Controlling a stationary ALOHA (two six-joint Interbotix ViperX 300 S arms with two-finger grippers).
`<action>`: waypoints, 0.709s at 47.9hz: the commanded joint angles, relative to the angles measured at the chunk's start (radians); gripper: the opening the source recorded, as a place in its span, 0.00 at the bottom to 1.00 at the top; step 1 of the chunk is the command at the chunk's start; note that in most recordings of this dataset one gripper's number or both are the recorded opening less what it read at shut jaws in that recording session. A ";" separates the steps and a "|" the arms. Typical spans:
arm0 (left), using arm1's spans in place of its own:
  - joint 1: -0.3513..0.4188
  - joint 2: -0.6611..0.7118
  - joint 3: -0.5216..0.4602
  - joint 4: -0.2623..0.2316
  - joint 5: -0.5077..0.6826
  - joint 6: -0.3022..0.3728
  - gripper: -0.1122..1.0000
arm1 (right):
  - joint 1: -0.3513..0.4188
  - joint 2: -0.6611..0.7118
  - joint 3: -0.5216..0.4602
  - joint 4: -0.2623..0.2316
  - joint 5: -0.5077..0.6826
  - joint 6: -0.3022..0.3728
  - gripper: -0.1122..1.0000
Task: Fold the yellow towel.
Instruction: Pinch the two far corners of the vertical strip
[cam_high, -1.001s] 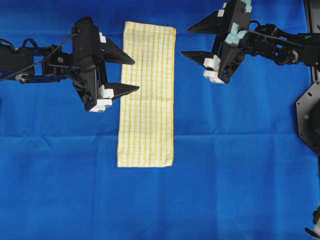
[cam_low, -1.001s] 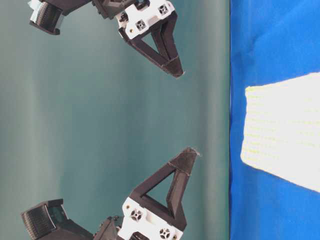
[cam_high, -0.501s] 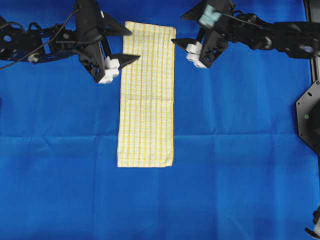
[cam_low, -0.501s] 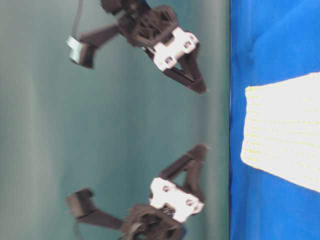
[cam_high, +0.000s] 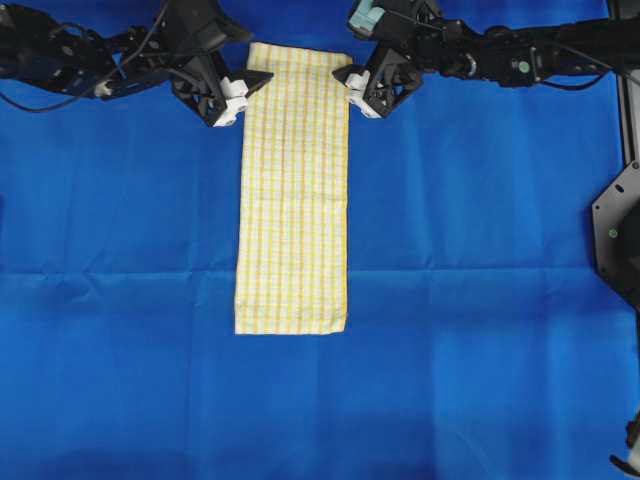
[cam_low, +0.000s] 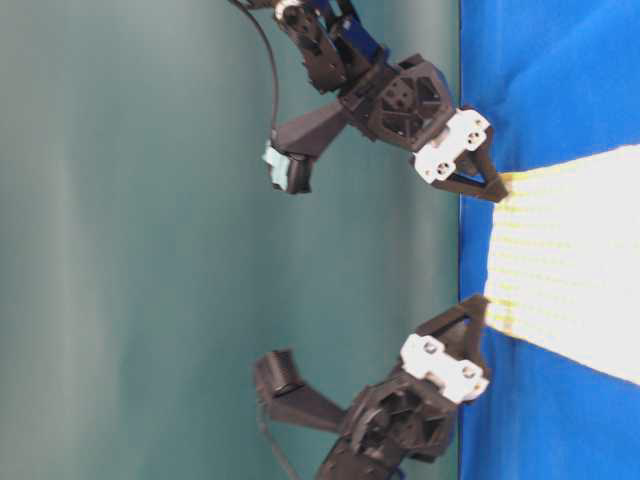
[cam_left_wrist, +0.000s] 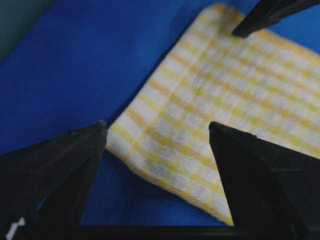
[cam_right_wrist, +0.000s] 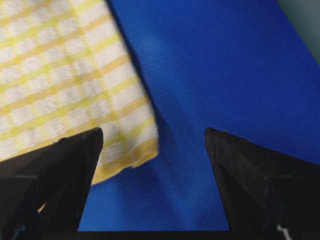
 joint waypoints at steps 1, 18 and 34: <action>0.009 0.014 -0.035 0.000 -0.015 0.002 0.80 | -0.008 0.002 -0.031 0.009 -0.009 0.003 0.83; 0.052 0.083 -0.058 -0.005 -0.008 0.000 0.66 | -0.009 0.032 -0.040 0.034 -0.032 0.003 0.55; 0.061 0.097 -0.061 -0.003 -0.009 0.003 0.14 | -0.006 0.038 -0.040 0.041 -0.029 0.009 0.17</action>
